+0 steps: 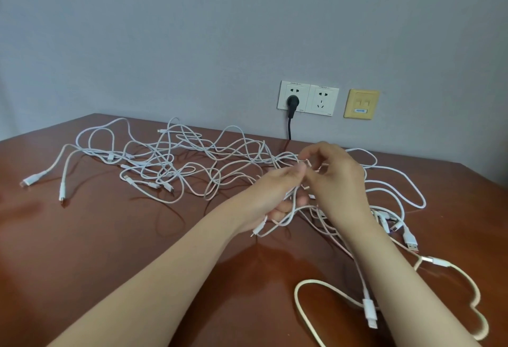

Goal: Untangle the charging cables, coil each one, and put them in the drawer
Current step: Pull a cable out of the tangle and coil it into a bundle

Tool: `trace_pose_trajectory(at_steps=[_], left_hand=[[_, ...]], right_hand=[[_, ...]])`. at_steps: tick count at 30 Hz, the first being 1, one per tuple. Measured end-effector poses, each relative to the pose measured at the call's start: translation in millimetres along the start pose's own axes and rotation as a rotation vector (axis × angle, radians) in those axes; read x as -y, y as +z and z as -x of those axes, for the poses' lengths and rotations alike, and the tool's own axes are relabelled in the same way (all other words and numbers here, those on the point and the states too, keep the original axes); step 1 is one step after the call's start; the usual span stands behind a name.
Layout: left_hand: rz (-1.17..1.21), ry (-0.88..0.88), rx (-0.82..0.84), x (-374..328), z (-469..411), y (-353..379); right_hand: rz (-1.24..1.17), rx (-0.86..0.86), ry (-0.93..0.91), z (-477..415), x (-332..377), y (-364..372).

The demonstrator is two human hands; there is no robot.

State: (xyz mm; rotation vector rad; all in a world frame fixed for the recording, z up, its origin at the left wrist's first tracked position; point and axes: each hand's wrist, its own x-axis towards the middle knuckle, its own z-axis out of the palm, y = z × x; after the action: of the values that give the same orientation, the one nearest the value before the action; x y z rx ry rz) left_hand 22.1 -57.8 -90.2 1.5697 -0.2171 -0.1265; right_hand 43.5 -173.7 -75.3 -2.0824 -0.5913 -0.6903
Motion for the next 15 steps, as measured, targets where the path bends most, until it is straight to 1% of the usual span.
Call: trace_pose_trajectory(at_steps=[3,6,8,9,12,15], left_hand=[[-0.059,0.000,0.076,-1,5,-2],[-0.037,-0.010,0.082,1,3,-4],[-0.001,-0.016,0.082,2,2,-6],[0.008,-0.014,0.090,4,1,-6],[-0.018,-0.009,0.109,8,2,-9],[0.061,-0.035,0.135,8,3,-12]], right_hand=[[-0.194,0.050,0.132,-5,-4,-2],[-0.355,0.099,0.252,-9,-8,-4],[-0.448,0.181,0.319,-9,-8,-6],[-0.454,0.244,0.330,-9,-9,-7],[-0.299,0.403,0.269,-8,-9,-10],[-0.017,0.441,0.130,-7,-7,-10]])
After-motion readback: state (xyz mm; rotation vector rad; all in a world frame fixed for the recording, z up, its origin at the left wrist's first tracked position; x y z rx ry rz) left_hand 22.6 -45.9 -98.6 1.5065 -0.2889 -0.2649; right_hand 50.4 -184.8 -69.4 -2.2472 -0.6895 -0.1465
